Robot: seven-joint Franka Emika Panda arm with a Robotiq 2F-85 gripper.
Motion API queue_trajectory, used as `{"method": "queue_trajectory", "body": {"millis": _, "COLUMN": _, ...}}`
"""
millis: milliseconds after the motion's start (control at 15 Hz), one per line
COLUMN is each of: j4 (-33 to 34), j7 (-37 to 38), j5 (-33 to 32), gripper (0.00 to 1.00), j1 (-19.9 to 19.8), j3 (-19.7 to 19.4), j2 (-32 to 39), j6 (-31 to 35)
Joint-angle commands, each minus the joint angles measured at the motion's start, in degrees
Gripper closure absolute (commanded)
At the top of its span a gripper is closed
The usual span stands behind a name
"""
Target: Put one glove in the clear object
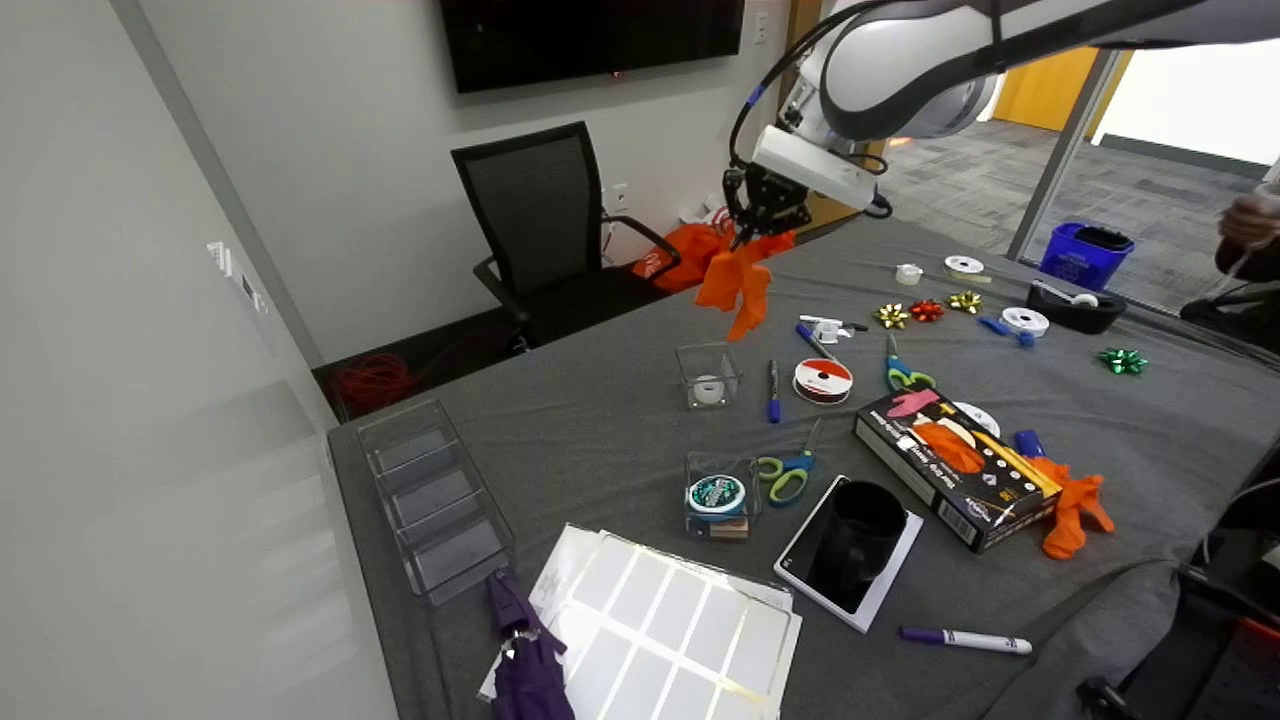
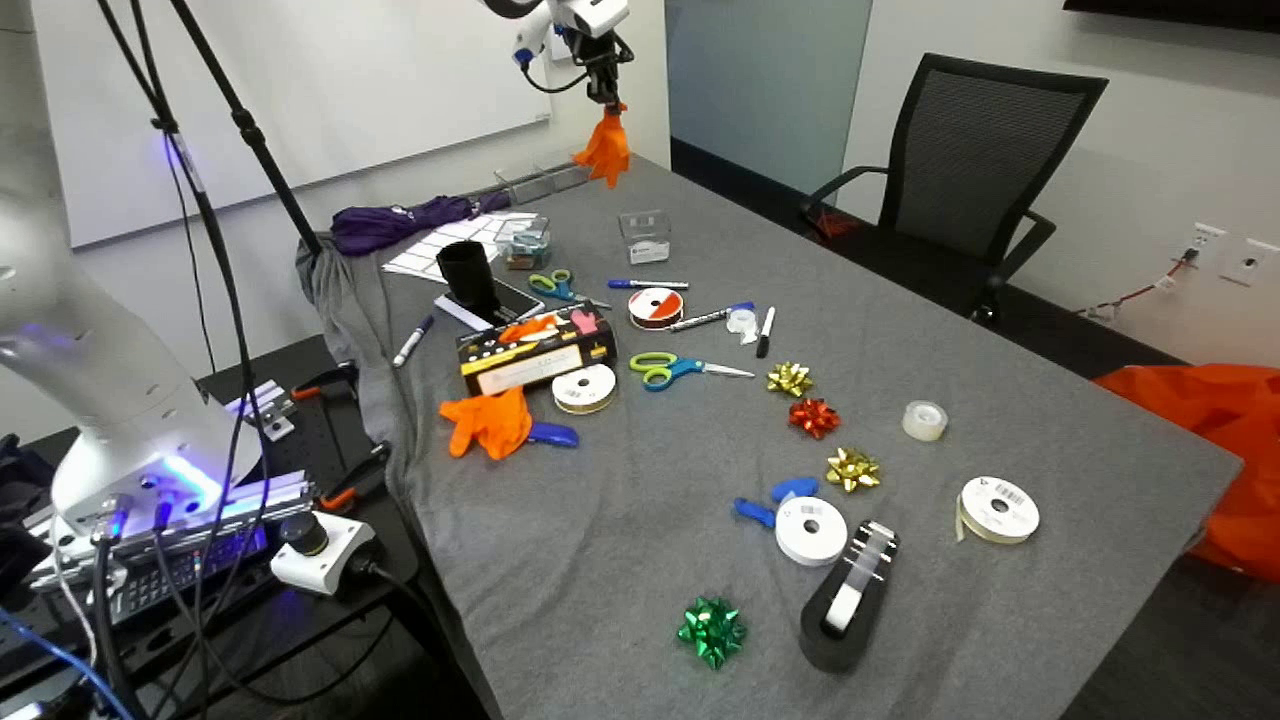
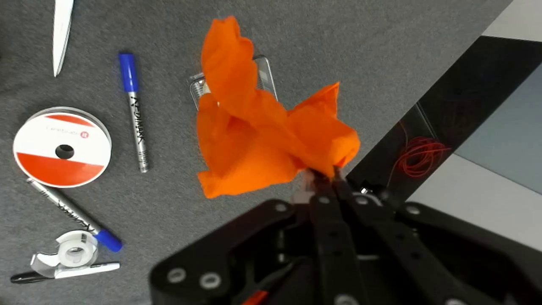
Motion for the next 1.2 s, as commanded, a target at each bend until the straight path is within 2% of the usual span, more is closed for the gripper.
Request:
{"method": "queue_trajectory", "body": {"millis": 0, "j4": 0.5, "j7": -0.3, "j5": 0.6, "gripper": 0.98, "j1": 0.8, "j3": -0.9, "j2": 0.3, "j6": -0.2}}
{"method": "queue_trajectory", "body": {"millis": 200, "j4": 0.9, "j7": -0.2, "j5": 0.6, "gripper": 1.0, "j1": 0.8, "j3": -0.9, "j2": 0.3, "j6": -0.3}}
{"method": "queue_trajectory", "body": {"millis": 533, "j4": 5.9, "j7": 4.9, "j5": -0.9, "gripper": 1.0, "j1": 2.9, "j3": -2.8, "j2": 6.8, "j6": 2.1}}
{"method": "queue_trajectory", "body": {"millis": 1133, "j4": 15.0, "j7": 10.7, "j5": -0.3, "gripper": 1.0, "j1": 4.5, "j3": -4.3, "j2": 19.0, "j6": 12.2}}
